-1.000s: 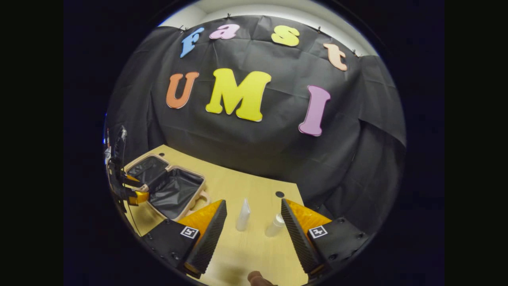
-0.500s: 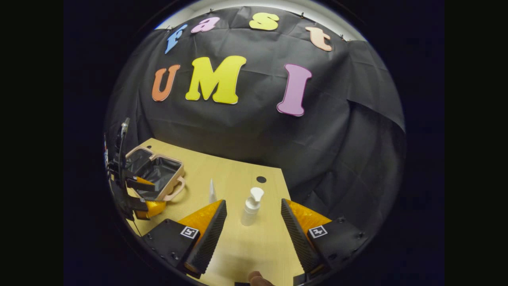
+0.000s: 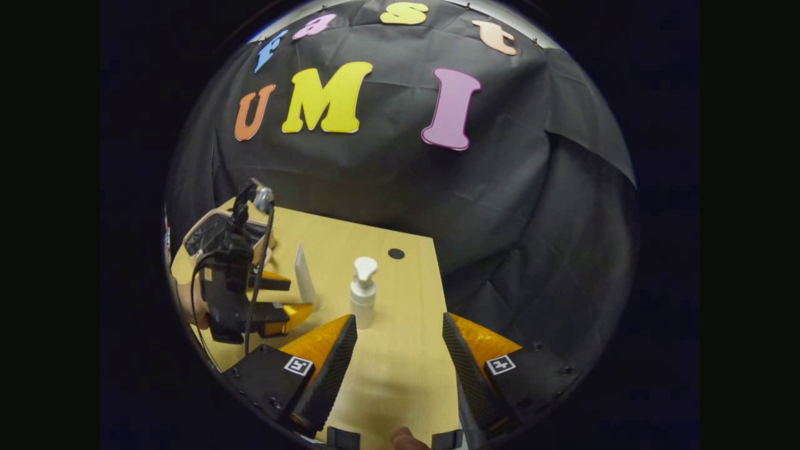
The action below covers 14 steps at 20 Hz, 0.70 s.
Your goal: First open the suitcase, pack the skin care products into it, and then close the suitcase.
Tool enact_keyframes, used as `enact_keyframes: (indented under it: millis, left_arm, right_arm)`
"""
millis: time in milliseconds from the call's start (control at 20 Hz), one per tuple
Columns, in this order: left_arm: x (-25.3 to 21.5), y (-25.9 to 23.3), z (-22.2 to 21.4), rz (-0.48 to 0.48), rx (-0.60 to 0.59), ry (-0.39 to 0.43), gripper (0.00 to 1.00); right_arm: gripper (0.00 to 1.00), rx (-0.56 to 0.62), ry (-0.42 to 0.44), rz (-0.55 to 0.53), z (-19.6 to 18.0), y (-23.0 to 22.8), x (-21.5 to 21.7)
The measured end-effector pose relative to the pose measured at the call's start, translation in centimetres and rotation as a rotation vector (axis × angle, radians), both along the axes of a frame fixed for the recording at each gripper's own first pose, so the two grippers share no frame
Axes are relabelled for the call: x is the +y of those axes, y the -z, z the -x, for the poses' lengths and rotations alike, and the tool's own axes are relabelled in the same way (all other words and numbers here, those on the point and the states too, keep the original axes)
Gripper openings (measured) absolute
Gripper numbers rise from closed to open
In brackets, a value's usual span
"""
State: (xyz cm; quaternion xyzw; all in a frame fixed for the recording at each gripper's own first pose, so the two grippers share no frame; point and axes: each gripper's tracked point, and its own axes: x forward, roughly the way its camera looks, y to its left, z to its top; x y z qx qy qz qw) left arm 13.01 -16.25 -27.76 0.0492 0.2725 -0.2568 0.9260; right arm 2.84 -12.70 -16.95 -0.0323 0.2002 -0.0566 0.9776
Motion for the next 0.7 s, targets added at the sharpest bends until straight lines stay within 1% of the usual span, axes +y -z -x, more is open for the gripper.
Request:
enact_keyframes:
  millis: [100,200,250,300,350,400,450,500,550,600,650,700]
  left_arm:
    - [-0.7,0.5,-1.8,0.002,-0.006,-0.026,0.98]
    - [-0.8,0.9,-3.1,-0.011,-0.014,-0.048,0.98]
    - [-0.8,1.2,-3.7,-0.022,-0.019,-0.059,0.96]
    - [-0.8,1.2,-4.0,-0.027,-0.021,-0.064,0.90]
    - [-0.7,1.2,-4.2,-0.032,-0.025,-0.071,0.94]
    - [-0.8,1.3,-4.2,-0.031,-0.023,-0.073,0.84]
    - [-0.7,1.4,-4.2,-0.034,-0.022,-0.078,0.73]
    - [-0.8,1.3,-4.1,-0.031,-0.018,-0.075,0.65]
    - [-0.6,1.1,-3.9,-0.041,-0.016,-0.082,0.61]
    - [-0.3,1.1,-3.6,-0.048,-0.010,-0.086,0.62]
    - [-0.1,1.1,-3.1,-0.049,0.008,-0.091,0.52]
    - [0.2,1.1,-2.6,-0.050,0.025,-0.099,0.49]
  right_arm:
    - [0.82,0.024,-0.008,-0.022,-0.5,1.3,-0.7]
    - [0.81,0.043,-0.031,-0.025,-1.2,2.3,-1.0]
    - [0.81,0.050,-0.046,-0.024,-1.6,2.7,-1.0]
    - [0.82,0.053,-0.064,-0.028,-2.0,3.1,-0.9]
    - [0.82,0.055,-0.092,-0.039,-2.5,3.4,-0.4]
    - [0.82,0.056,-0.114,-0.048,-3.0,3.8,0.1]
    - [0.81,0.059,-0.130,-0.055,-3.6,4.2,0.5]
    - [0.82,0.065,-0.143,-0.064,-4.4,4.7,0.9]
    - [0.82,0.070,-0.155,-0.073,-5.0,5.1,1.4]
    - [0.82,0.071,-0.164,-0.084,-5.7,5.4,1.9]
    - [0.82,0.068,-0.172,-0.094,-6.4,5.6,2.4]
    - [0.82,0.067,-0.176,-0.103,-7.2,5.8,2.8]
